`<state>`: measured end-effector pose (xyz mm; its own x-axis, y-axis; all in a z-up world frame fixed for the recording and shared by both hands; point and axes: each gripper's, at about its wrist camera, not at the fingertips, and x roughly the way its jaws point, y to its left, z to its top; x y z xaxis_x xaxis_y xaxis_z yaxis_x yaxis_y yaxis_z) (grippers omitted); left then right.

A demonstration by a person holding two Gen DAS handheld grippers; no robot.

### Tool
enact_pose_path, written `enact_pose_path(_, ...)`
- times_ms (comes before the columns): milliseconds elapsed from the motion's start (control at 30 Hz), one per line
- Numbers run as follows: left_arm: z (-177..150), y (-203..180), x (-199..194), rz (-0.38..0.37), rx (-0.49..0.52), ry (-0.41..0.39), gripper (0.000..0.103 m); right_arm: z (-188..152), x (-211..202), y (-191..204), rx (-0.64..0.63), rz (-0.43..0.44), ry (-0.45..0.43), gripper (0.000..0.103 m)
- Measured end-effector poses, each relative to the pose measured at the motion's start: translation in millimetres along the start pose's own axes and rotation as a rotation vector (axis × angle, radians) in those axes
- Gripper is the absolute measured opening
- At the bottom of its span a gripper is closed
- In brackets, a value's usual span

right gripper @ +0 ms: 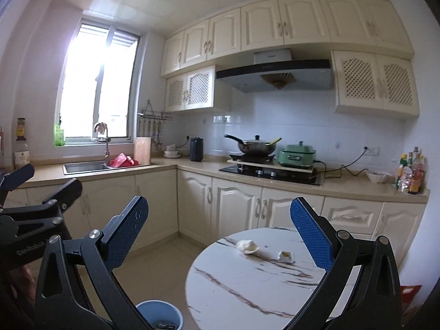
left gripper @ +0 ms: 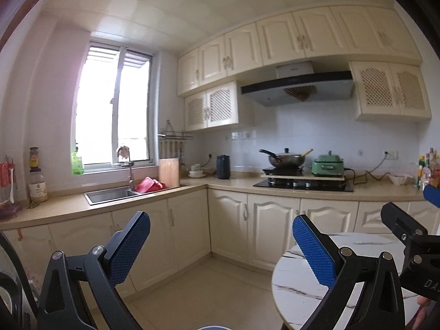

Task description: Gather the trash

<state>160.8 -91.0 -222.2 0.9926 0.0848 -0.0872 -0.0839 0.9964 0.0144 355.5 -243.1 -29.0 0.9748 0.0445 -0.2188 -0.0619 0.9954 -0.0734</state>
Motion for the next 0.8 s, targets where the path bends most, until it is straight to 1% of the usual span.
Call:
enact_pose_path(100,9.1,-18.0,13.1,-0.040,0.027,0.006,0.102,-0.3,4.2,-14.5,0.003,-0.026,0.005,0.103)
enact_pose_path(133,20.6,-17.3,23.2,-0.047,0.031,0.009,0.102,-1.1,7.0,-19.8,0.006,-0.030,0.009,0.103)
enact_pose_path(167,25.2,-21.8,30.9,-0.055,0.037,0.013,0.102,-2.2,10.8,-26.7,0.010,-0.040,0.015,0.103)
enact_pose_path(200,24.7,-33.0,36.9,-0.068,0.051,0.024,0.102,-4.2,12.2,-33.1,0.012,-0.050,0.019,0.103)
enact_pose_path(233,35.1,-34.7,52.5,-0.075,0.057,0.032,0.102,-6.0,13.8,-39.6,0.015,-0.060,0.023,0.103)
enact_pose_path(267,34.4,-44.8,60.0,-0.089,0.067,0.042,0.102,-8.0,18.6,-47.2,0.018,-0.070,0.032,0.103)
enact_pose_path(367,45.5,-55.0,94.7,-0.125,0.088,0.084,0.102,-16.4,32.1,-70.6,0.033,-0.100,0.068,0.103)
enact_pose_path(467,55.8,-71.7,136.7,-0.166,0.109,0.139,0.102,-25.8,48.8,-96.8,0.057,-0.124,0.114,0.103)
enact_pose_path(567,71.3,-85.4,193.4,-0.221,0.118,0.225,0.102,-35.8,69.9,-124.3,0.062,-0.167,0.168,0.103)
enact_pose_path(667,77.3,-100.8,256.1,-0.296,0.125,0.357,0.102,-47.1,97.9,-152.1,0.070,-0.178,0.242,0.103)
enact_pose_path(733,74.8,-109.2,290.0,-0.322,0.124,0.430,0.102,-55.3,115.6,-165.1,0.062,-0.193,0.277,0.103)
enact_pose_path(800,74.5,-118.2,324.6,-0.335,0.120,0.488,0.102,-67.4,141.9,-178.2,0.051,-0.195,0.336,0.103)
